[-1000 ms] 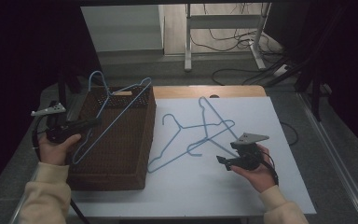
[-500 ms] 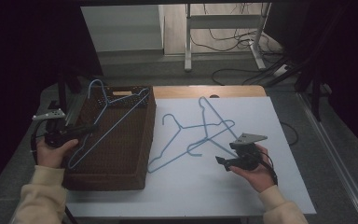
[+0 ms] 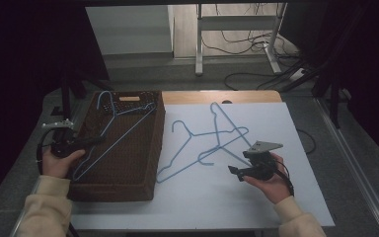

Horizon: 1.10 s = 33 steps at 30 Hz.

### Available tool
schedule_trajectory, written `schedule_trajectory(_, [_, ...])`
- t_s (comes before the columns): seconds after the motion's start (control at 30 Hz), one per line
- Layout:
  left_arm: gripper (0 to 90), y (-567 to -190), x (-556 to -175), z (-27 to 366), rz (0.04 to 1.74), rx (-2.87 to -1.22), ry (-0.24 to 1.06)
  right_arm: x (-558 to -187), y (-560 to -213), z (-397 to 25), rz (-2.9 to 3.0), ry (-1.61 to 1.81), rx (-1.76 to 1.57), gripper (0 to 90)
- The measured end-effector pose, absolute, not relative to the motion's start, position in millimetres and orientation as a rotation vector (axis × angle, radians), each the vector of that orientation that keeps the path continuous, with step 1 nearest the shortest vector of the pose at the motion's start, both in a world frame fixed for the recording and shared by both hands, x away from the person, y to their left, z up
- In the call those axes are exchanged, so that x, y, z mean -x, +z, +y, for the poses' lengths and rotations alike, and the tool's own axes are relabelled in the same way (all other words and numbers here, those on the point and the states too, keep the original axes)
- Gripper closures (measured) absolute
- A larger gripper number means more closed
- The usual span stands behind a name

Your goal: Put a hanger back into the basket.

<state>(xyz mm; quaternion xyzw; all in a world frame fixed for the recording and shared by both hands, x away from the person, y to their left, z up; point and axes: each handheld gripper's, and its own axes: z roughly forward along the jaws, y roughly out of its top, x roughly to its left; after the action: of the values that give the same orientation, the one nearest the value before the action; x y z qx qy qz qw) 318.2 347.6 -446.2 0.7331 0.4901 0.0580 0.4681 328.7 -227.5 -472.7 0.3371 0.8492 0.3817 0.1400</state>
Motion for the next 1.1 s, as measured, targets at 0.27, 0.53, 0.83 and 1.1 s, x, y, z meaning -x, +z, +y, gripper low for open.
schedule_trajectory(0.27, [61.7,-450,-321,344,1.374,-1.820,0.296,-328,-473,-227,2.457,1.105,-0.974,20.6])
schedule_trajectory(0.53, [48.3,-434,-313,332,1.326,-1.835,0.340,-328,-473,-227,2.461,1.105,-0.965,20.5])
schedule_trajectory(0.83, [36.9,-423,-303,312,1.242,-1.842,0.356,-329,-472,-226,2.465,1.109,-0.963,20.4])
schedule_trajectory(1.1, [28.9,-421,-295,288,1.148,-1.858,0.311,-333,-470,-228,2.456,1.140,-0.979,20.2])
